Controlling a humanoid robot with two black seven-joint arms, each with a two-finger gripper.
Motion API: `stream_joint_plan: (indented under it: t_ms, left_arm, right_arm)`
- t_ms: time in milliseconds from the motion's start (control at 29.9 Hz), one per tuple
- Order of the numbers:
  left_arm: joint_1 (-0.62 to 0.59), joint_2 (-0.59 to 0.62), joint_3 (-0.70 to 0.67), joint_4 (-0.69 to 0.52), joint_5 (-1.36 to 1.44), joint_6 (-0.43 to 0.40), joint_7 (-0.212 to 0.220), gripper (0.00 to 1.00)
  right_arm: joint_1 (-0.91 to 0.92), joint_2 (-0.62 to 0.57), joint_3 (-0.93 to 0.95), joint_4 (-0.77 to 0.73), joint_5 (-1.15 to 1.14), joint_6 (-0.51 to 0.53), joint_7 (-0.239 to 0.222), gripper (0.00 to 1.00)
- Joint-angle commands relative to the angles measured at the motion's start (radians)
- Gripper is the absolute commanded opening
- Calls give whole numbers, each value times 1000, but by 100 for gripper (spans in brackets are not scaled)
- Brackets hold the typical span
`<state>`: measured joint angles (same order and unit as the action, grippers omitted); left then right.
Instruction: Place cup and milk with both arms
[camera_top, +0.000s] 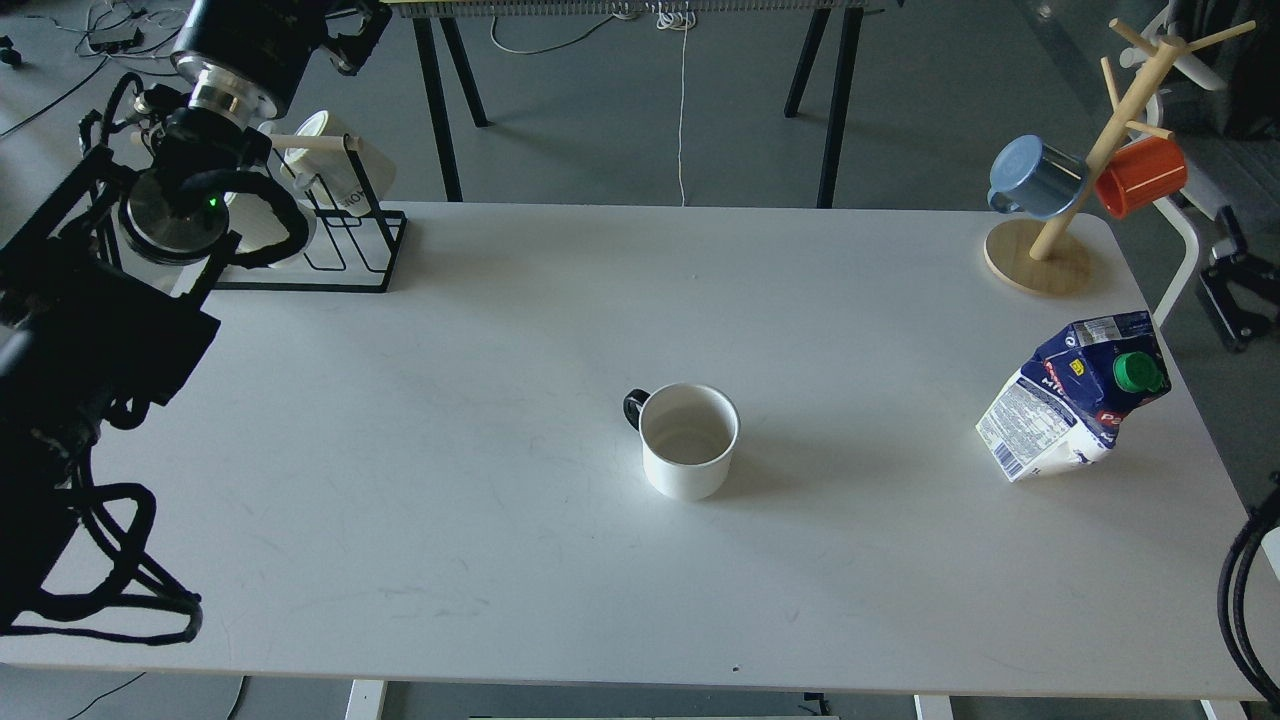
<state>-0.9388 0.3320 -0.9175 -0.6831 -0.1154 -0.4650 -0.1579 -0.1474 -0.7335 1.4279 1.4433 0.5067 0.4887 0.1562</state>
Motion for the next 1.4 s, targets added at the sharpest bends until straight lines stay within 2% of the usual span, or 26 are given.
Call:
stream_joint_plan:
  t_ms: [0, 100, 468, 735, 1203, 1370]
  left_arm:
    - [6, 4, 0, -1, 0, -1, 0, 100]
    - [8, 12, 0, -1, 0, -1, 0, 100]
    - [3, 9, 5, 0, 3, 0, 5, 100]
    - [3, 16, 28, 2, 5, 0, 5, 100]
    - [9, 47, 31, 2, 5, 0, 3, 100]
    - [8, 44, 31, 10, 5, 5, 5, 100]
  right_arm:
    - [-119, 11, 17, 67, -2, 0, 22, 99]
    - [-190, 38, 9, 83, -2, 0, 37, 99]
    - [-362, 143, 2, 69, -17, 0, 32, 99]
    - [-230, 195, -147, -60, -73, 0, 26, 99]
    - [-71, 316, -213, -178, -126, 0, 34, 97]
    - [-1, 316, -219, -233, -132, 0, 32, 85]
